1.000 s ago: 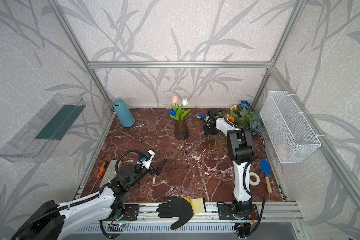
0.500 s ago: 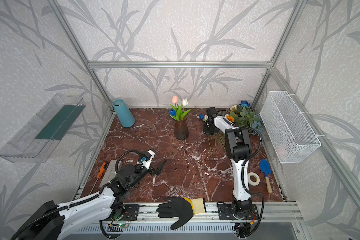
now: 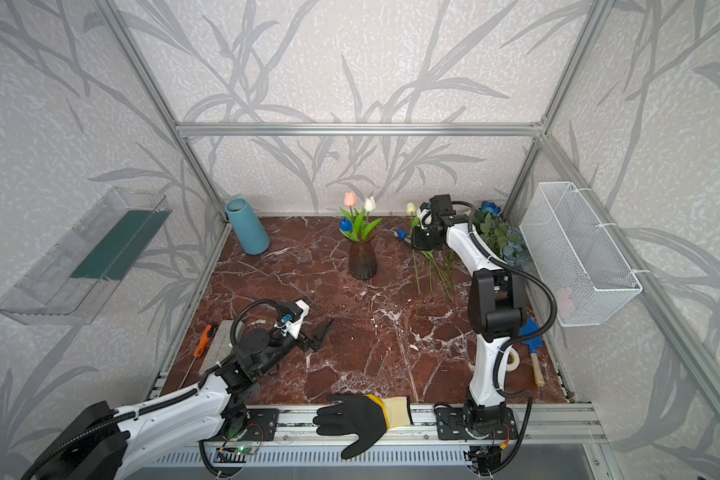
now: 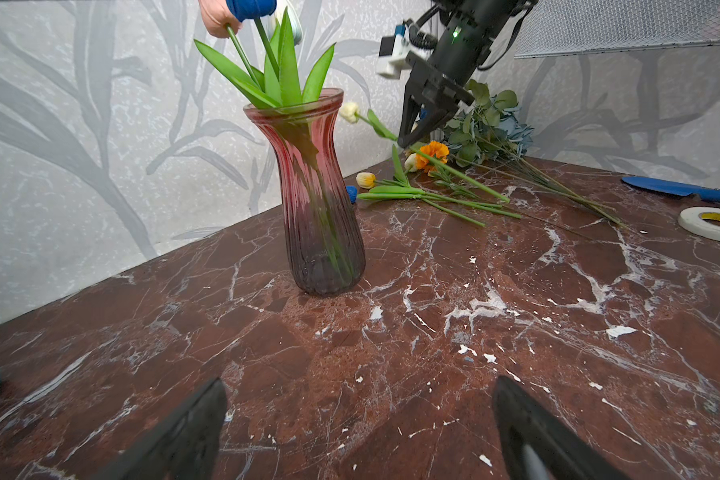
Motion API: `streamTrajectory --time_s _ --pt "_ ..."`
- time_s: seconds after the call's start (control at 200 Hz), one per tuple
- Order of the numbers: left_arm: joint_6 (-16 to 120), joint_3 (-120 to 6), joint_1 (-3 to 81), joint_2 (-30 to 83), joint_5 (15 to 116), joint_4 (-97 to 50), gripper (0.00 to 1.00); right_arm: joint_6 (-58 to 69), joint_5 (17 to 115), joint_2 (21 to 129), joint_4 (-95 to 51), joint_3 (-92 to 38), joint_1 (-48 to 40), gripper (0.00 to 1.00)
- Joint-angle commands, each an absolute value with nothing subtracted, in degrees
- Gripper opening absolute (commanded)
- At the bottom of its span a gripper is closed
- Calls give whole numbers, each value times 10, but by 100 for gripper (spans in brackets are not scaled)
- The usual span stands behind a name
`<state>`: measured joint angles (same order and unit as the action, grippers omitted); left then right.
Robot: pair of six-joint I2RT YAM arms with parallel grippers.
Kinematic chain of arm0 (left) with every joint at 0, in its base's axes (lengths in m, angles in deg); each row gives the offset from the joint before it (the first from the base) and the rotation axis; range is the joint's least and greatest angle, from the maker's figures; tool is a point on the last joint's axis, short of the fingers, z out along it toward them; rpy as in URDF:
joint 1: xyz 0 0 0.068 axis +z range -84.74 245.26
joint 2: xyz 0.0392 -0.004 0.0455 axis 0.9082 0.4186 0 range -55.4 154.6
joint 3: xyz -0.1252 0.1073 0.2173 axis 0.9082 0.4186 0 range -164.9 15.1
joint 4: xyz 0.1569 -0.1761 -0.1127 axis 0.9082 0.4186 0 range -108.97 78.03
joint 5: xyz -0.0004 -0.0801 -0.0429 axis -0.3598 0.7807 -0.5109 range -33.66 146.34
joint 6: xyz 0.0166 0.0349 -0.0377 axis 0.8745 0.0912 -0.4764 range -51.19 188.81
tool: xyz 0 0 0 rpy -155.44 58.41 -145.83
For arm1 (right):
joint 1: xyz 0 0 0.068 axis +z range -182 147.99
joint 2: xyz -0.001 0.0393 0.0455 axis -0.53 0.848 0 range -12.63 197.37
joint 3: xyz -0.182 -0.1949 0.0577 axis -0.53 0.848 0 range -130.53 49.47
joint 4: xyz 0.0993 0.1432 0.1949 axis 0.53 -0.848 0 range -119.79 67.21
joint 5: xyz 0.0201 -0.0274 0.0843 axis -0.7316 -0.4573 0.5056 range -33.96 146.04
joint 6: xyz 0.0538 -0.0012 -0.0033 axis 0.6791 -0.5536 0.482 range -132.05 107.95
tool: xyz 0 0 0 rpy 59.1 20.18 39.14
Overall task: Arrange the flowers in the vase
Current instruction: 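Lift the yellow tulip upright with the right gripper toward the vase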
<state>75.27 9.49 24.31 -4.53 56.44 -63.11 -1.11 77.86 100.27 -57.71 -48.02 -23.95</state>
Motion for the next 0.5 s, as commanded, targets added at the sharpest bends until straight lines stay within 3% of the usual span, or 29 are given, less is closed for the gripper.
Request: streamTrajectory --time_s 0.0,0.145,0.295,0.495 --pt "756 77 240 -50 570 -633 99 -10 827 949 -544 -443 -244 0" --pt "755 79 240 -54 570 -633 99 30 840 826 -390 -328 -241 0" --pt "752 87 240 -60 568 -648 99 102 833 692 -109 -168 -224 0" --pt "750 84 240 -51 572 -652 99 120 843 644 101 -116 -189 0"
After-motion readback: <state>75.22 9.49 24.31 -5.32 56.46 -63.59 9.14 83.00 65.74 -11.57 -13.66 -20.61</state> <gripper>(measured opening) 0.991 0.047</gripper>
